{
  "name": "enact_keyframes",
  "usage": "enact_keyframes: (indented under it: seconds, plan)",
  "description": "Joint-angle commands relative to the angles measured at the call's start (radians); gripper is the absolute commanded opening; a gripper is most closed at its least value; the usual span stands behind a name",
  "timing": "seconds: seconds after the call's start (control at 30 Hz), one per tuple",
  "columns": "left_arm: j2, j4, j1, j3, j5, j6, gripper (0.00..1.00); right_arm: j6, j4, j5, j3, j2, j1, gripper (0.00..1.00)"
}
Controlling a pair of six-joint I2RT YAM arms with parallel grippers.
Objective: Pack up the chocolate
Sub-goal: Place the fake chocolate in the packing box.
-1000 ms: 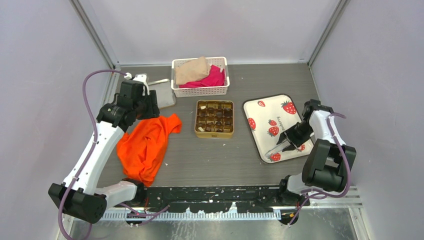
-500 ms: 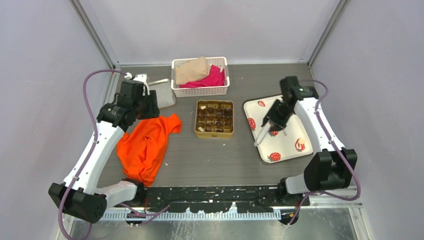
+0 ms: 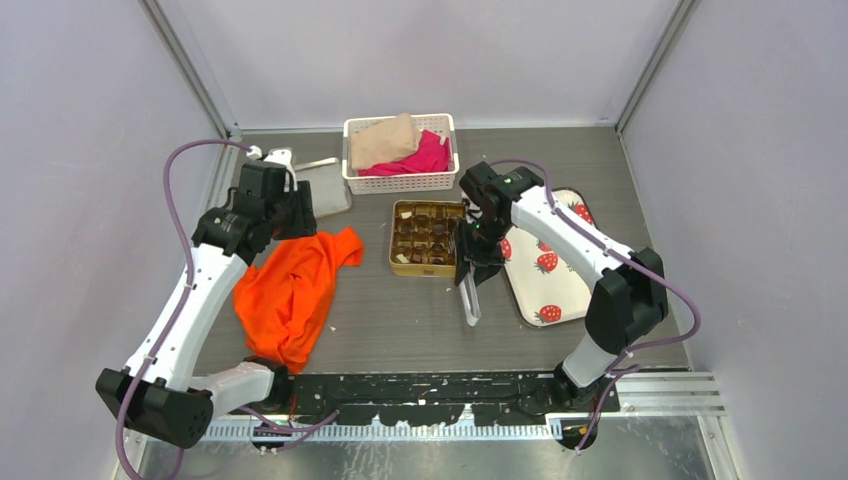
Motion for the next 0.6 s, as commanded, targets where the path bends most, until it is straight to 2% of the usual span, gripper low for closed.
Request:
enact_keyframes:
  seconds: [0.0, 0.57]
  plan:
    - [-0.033, 0.014, 0.004, 0.019, -0.012, 0.007, 0.53, -0.061, -0.054, -0.081, -0.02, -0.014, 0.03, 0.06]
    - [-0.039, 0.025, 0.005, 0.015, -0.009, 0.009, 0.53, -0.037, 0.007, -0.028, -0.016, 0.044, 0.036, 0.07]
